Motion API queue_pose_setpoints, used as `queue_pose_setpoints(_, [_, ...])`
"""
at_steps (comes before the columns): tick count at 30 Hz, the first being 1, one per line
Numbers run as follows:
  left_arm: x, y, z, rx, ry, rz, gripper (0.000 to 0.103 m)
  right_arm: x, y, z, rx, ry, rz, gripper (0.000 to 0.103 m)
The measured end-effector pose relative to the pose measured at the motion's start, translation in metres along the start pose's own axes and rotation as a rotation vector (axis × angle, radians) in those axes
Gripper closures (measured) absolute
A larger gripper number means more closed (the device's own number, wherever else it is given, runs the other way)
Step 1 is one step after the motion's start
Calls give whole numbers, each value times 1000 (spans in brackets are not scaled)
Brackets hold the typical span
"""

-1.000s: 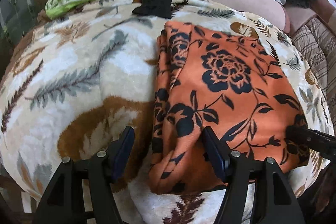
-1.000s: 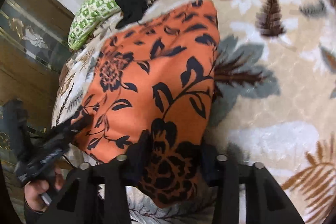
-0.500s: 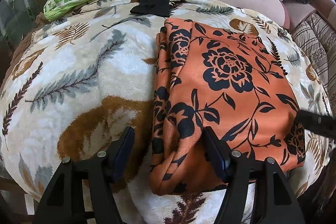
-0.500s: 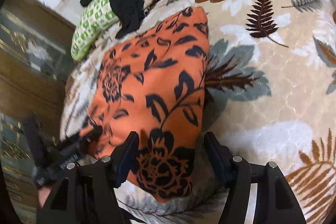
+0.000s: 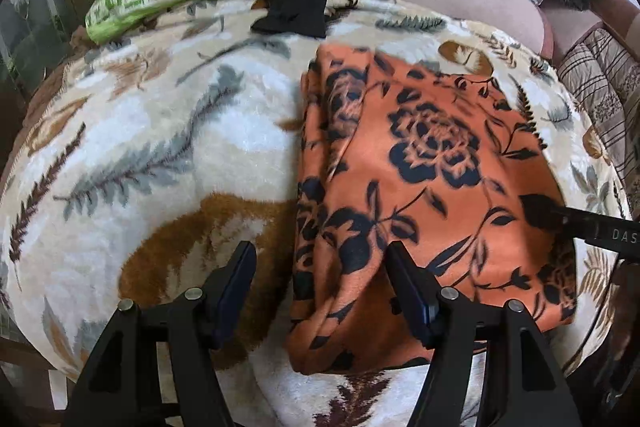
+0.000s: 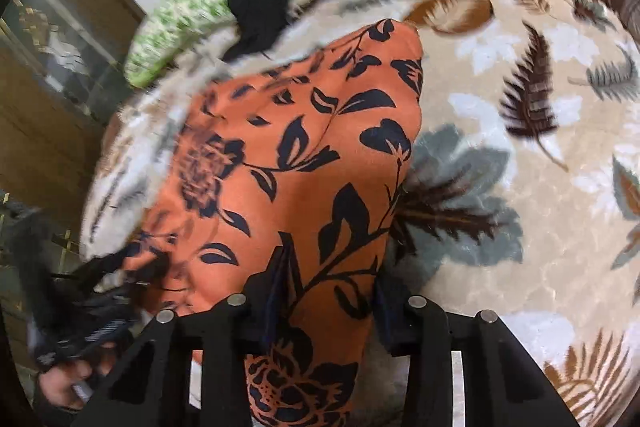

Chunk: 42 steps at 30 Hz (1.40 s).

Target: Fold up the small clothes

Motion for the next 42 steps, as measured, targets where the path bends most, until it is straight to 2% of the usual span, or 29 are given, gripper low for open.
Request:
queue_pose_setpoints(2, [1, 6, 12, 33, -7, 2, 35, 5, -2, 6, 17, 28, -13, 35])
queue_pose_setpoints(4, [1, 13, 18, 47, -17, 16, 34, 7, -1, 15, 43, 38, -10, 34])
queue_pose_setpoints(5, [2, 17, 18, 51, -22, 23, 31, 8, 0, 18, 45, 53, -16, 34])
queue_pose_setpoints(7, [2, 26, 10, 43, -22, 31, 29, 12, 8, 20, 50, 113, -47, 34])
queue_pose_setpoints(10, [-1, 31, -28, -63, -23, 46, 26, 33, 24, 9, 33, 243, -165, 34])
queue_pose_setpoints(12, [-12, 29, -38, -80, -108, 115, 26, 39, 29, -10, -41, 318, -198, 37])
queue_pose_setpoints(13, [-16, 29, -32, -81, -146, 139, 26, 34, 28, -12, -52, 288, -168, 55])
queue_pose_setpoints(15, [-19, 30, -17, -34, -193, 140, 26, 24, 24, -3, -17, 207, -81, 57])
queue_pose_setpoints(16, [-21, 33, -10, 0, -215, 130, 26, 25, 22, -1, -10, 211, -89, 57])
queue_pose_setpoints(18, [-24, 40, -9, 12, -244, 133, 24, 31, 24, 4, 13, 229, -122, 53])
queue_pose_setpoints(19, [-26, 42, -15, -6, -252, 140, 19, 34, 24, 5, 22, 239, -131, 48])
queue_pose_setpoints(20, [-27, 44, -29, -48, -257, 144, 17, 37, 26, 4, 26, 251, -143, 36])
queue_pose_setpoints(22, [-25, 44, -53, -119, -276, 124, 16, 36, 31, -9, -5, 265, -162, 30])
queue_pose_setpoints(23, [-24, 44, -54, -102, -285, 119, 21, 29, 34, -18, -40, 292, -130, 34])
queue_pose_setpoints(24, [-19, 42, -51, -102, -323, 93, 55, 21, 36, -24, -58, 265, -93, 41])
queue_pose_setpoints(25, [-14, 41, -48, -115, -373, 77, 64, 16, 35, -19, -45, 213, -59, 50])
queue_pose_setpoints(26, [-11, 41, -42, -99, -357, 76, 68, 11, 35, -15, -39, 194, -27, 61])
queue_pose_setpoints(28, [-4, 40, -38, -89, -337, 54, 72, 6, 34, 0, -12, 169, 20, 65])
queue_pose_setpoints(30, [6, 43, -25, -59, -360, 60, 75, 1, 35, 25, 33, 147, 66, 67])
queue_pose_setpoints(33, [27, 55, 1, 41, -368, 14, 75, 0, 38, 67, 126, 81, 115, 67])
queue_pose_setpoints(36, [59, 78, 15, 109, -382, -21, 74, 18, 54, 102, 198, 76, 118, 67])
queue_pose_setpoints(40, [101, 96, -16, 83, -322, -74, 70, 70, 74, 113, 222, 95, 44, 66])
queue_pose_setpoints(42, [109, 100, -45, 21, -253, -77, 50, 97, 83, 95, 164, 90, -9, 54])
Point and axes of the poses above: each gripper's, at about its wrist camera, not at the fingertips, and z roughly against the way its jaws point, x to its right, y to its top, the point moved 4 cm from there along -z, roughly the way its jaws point, and after that the axes turned 15 degrees about -x, right-handed, at the moved point
